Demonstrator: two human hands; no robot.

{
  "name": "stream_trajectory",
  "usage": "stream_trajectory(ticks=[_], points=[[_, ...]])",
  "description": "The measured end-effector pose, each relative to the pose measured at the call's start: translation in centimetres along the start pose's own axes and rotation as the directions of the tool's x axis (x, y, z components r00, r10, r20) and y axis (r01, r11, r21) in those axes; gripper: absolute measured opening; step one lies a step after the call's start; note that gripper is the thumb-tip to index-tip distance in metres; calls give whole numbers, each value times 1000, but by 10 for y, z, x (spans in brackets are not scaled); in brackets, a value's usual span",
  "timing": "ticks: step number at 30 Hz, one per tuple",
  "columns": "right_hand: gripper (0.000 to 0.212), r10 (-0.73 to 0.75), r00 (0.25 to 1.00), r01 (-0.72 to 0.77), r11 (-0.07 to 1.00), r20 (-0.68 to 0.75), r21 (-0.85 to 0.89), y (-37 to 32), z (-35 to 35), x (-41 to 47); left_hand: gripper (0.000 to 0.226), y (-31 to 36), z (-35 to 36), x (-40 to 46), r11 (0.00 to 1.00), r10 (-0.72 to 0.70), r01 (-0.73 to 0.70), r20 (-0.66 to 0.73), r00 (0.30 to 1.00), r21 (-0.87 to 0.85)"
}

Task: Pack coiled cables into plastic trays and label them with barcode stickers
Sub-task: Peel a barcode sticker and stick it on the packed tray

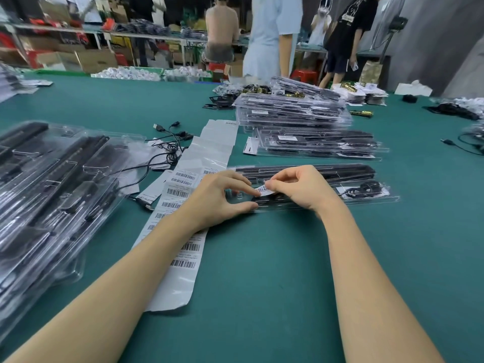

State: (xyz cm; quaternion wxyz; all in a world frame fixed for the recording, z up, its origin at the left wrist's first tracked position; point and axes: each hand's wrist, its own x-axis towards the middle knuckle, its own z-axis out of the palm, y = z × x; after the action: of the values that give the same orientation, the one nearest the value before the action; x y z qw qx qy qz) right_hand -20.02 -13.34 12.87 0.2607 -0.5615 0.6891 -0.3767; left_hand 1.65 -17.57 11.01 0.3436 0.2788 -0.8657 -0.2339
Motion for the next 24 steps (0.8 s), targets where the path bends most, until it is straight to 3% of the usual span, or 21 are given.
stream_trajectory(ticks=[13, 24], points=[[12, 10, 1000, -10, 999, -8, -33, -5, -1, -4, 16, -2, 0, 0, 997, 42, -43, 19, 999, 64], [10, -41, 989, 31, 997, -139, -69, -7, 2, -7, 18, -5, 1, 1, 993, 66, -69, 34, 997, 97]])
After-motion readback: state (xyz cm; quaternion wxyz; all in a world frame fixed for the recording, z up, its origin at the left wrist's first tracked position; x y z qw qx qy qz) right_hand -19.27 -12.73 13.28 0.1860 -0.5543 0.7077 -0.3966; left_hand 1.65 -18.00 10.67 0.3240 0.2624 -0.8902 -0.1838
